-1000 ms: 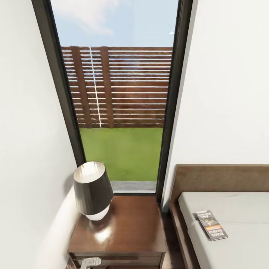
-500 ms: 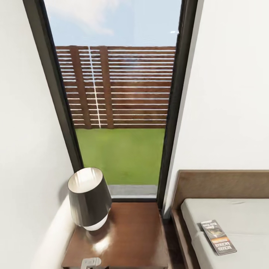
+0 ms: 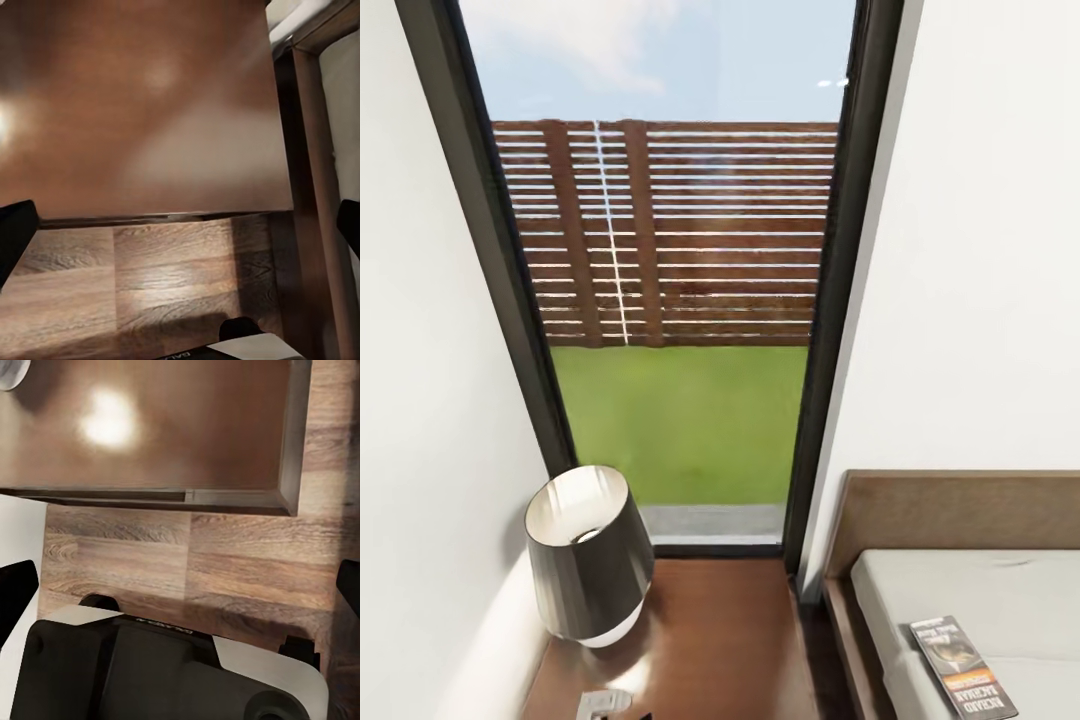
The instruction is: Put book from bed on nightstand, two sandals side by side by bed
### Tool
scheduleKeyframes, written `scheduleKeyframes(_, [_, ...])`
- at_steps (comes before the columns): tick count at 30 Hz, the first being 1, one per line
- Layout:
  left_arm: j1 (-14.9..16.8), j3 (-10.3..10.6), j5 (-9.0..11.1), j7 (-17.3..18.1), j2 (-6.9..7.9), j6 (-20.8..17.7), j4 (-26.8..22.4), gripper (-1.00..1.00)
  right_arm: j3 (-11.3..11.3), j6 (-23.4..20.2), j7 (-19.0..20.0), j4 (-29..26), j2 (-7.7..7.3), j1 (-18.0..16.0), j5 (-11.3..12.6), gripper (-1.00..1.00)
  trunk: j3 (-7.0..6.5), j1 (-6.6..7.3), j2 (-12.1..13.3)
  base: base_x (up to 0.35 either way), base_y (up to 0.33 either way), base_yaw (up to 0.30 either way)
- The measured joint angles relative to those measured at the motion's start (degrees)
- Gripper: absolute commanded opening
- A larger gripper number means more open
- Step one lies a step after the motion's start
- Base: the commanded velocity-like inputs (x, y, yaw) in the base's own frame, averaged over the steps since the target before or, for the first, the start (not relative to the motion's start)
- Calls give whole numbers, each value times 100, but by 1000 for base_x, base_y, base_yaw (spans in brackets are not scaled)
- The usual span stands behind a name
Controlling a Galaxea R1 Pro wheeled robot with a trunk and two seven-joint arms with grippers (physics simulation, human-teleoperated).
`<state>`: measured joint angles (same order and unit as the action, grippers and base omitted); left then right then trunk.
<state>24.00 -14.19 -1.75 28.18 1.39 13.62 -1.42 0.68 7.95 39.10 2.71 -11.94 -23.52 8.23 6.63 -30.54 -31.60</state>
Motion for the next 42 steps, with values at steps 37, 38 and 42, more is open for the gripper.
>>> scheduleKeyframes(37, [1, -1, 0, 0, 0, 0, 2, 100, 0, 0, 0, 0, 0, 0, 5, 100, 0, -2, 1, 16, 0, 0])
scheduleKeyframes(38, [-2, 0, 0, 0, 0, 0, 0, 100, 0, 0, 0, 0, 0, 0, 5, 100, 0, -2, 0, 0, 0, 0])
scheduleKeyframes(42, [1, 0, 0, 0, 0, 0, 2, 100, 0, 0, 0, 0, 0, 0, 5, 100, 0, -2, 0, 0, 0, 0])
